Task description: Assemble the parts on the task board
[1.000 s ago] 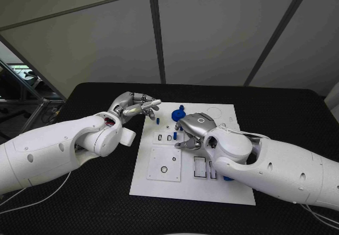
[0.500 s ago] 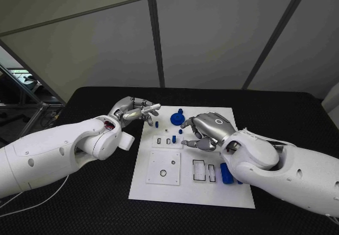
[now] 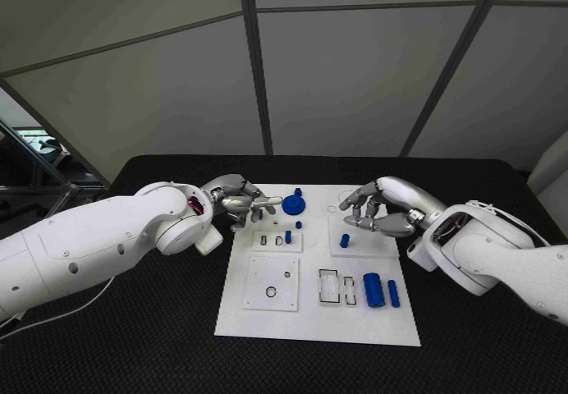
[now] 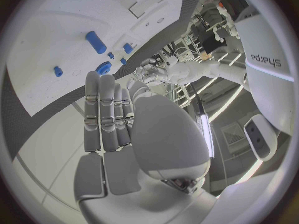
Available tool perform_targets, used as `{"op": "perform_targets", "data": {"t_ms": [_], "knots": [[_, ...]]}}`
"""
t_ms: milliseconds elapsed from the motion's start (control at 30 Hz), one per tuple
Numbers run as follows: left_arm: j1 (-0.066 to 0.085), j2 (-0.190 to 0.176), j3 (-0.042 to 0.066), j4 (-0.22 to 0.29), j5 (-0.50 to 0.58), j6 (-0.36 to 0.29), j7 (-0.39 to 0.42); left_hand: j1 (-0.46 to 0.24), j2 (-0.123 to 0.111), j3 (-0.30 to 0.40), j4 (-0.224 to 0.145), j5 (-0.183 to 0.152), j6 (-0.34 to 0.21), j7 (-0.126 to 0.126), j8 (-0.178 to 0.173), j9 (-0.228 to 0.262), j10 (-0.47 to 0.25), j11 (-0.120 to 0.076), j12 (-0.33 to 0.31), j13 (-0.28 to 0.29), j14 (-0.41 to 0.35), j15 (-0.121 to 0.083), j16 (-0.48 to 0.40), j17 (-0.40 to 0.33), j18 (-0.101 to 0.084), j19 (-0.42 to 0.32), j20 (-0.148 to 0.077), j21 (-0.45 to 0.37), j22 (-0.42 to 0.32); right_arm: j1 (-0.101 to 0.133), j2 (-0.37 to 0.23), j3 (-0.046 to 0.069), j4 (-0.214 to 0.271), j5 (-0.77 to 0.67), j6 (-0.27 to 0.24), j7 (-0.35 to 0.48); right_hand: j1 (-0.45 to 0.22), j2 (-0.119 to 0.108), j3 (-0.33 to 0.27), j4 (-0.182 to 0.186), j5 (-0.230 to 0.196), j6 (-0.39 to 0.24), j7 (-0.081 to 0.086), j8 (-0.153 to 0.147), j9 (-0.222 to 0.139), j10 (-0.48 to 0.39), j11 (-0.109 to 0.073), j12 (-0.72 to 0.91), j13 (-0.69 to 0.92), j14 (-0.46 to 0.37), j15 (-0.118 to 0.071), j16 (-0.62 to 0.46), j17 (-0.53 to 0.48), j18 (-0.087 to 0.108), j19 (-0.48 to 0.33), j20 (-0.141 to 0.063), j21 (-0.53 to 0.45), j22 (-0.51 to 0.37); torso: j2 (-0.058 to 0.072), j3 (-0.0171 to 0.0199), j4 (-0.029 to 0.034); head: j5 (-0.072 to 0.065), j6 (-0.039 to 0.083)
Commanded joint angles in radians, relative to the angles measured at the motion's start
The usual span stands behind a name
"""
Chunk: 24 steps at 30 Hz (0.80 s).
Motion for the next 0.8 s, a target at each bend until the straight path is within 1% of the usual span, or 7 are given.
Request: {"op": "perform_targets", "data": {"t_ms": [33, 67, 233, 367, 500, 633, 800], "knots": [[0.024, 0.031, -0.003, -0.024, -0.212, 0.17, -0.185, 0.011, 0.003, -0.003, 0.012, -0.002, -0.001, -0.012, 0.031, 0.026, 0.032, -0.005, 0.13, 0.142, 0.046, -0.005, 0.042, 0.092, -0.009, 0.03, -0.005, 0.045, 0.066, 0.006, -0.016, 0.003, -0.024, 0.343, 0.029, 0.12, 0.01, -0.01, 0.036, 0.001, 0.0, 0.02, 0.011, -0.016, -0.008, 0.052, 0.017, -0.158, -0.144, -0.047, 0.023, -0.174, -0.097, 0.005, -0.043, 0.018, -0.116, -0.073, -0.022, 0.0066, -0.0036, -0.003, -0.005], [0.031, 0.041, -0.008, -0.032, -0.233, 0.185, -0.203, 0.01, 0.004, -0.005, 0.017, -0.003, -0.002, -0.014, 0.038, 0.032, 0.035, -0.005, 0.147, 0.162, 0.049, -0.006, 0.046, 0.099, -0.011, 0.036, -0.006, 0.054, 0.08, 0.007, -0.021, 0.004, -0.03, 0.368, 0.025, 0.126, 0.01, -0.018, 0.049, -0.007, 0.0, 0.023, 0.025, -0.029, -0.015, 0.099, 0.023, -0.219, -0.211, -0.027, 0.019, -0.243, -0.142, 0.008, -0.039, 0.03, -0.167, -0.109, -0.025, 0.0074, -0.0037, -0.003, -0.005], [0.079, 0.1, -0.049, -0.079, -0.291, 0.235, -0.266, -0.006, 0.003, -0.02, 0.042, -0.019, -0.006, -0.019, 0.064, 0.059, 0.04, -0.009, 0.193, 0.213, 0.061, -0.009, 0.067, 0.135, -0.017, 0.052, -0.009, 0.079, 0.118, 0.009, -0.036, 0.007, -0.041, 0.427, 0.011, 0.148, -0.017, -0.026, 0.065, -0.02, 0.032, 0.04, 0.023, -0.059, -0.027, 0.144, 0.031, -0.332, -0.334, -0.013, 0.047, -0.39, -0.235, 0.005, -0.017, 0.048, -0.273, -0.183, -0.033, 0.0112, -0.0002, -0.012, -0.013], [0.112, 0.145, -0.078, -0.116, -0.306, 0.263, -0.306, -0.038, 0.0, -0.038, 0.051, -0.056, -0.007, -0.023, 0.088, 0.085, 0.034, -0.012, 0.202, 0.222, 0.061, -0.011, 0.069, 0.139, -0.017, 0.052, -0.011, 0.083, 0.127, 0.01, -0.035, 0.008, -0.045, 0.441, 0.004, 0.155, -0.047, -0.033, 0.061, -0.027, 0.044, 0.037, 0.029, -0.084, -0.033, 0.158, 0.038, -0.378, -0.395, 0.004, 0.058, -0.459, -0.283, 0.004, 0.0, 0.058, -0.335, -0.227, -0.037, 0.0139, -0.0026, -0.009, -0.02], [0.127, 0.172, -0.09, -0.135, -0.311, 0.274, -0.327, -0.052, 0.0, -0.046, 0.051, -0.066, -0.002, -0.03, 0.114, 0.113, 0.032, -0.017, 0.205, 0.227, 0.061, -0.015, 0.069, 0.141, -0.016, 0.048, -0.014, 0.08, 0.126, 0.01, -0.031, 0.008, -0.046, 0.446, 0.0, 0.157, -0.078, -0.046, 0.038, -0.02, 0.061, 0.021, 0.039, -0.102, -0.035, 0.14, 0.052, -0.401, -0.422, -0.005, 0.07, -0.495, -0.307, 0.003, -0.002, 0.071, -0.378, -0.255, -0.034, 0.0144, -0.0021, -0.009, -0.017], [0.139, 0.203, -0.097, -0.16, -0.333, 0.296, -0.346, -0.071, 0.003, -0.056, 0.052, -0.071, -0.004, -0.039, 0.153, 0.161, 0.036, -0.025, 0.214, 0.238, 0.064, -0.022, 0.072, 0.148, -0.018, 0.052, -0.019, 0.086, 0.14, 0.011, -0.026, 0.009, -0.049, 0.449, -0.004, 0.153, -0.096, -0.046, 0.011, -0.027, 0.076, 0.01, 0.047, -0.117, -0.034, 0.127, 0.062, -0.413, -0.45, -0.006, 0.08, -0.532, -0.335, 0.004, 0.009, 0.084, -0.431, -0.292, -0.032, 0.0097, -0.0004, -0.016, -0.016], [0.155, 0.244, -0.12, -0.198, -0.347, 0.313, -0.353, -0.078, 0.006, -0.058, 0.053, -0.072, -0.01, -0.04, 0.16, 0.175, 0.033, -0.026, 0.212, 0.236, 0.064, -0.023, 0.072, 0.148, -0.018, 0.051, -0.021, 0.085, 0.14, 0.011, -0.02, 0.009, -0.05, 0.443, -0.011, 0.139, -0.12, -0.043, -0.028, -0.03, 0.105, 0.009, 0.05, -0.124, -0.032, 0.122, 0.067, -0.41, -0.465, -0.005, 0.086, -0.559, -0.356, 0.005, 0.024, 0.092, -0.478, -0.325, -0.031, 0.0098, 0.0016, -0.021, -0.018]]}}
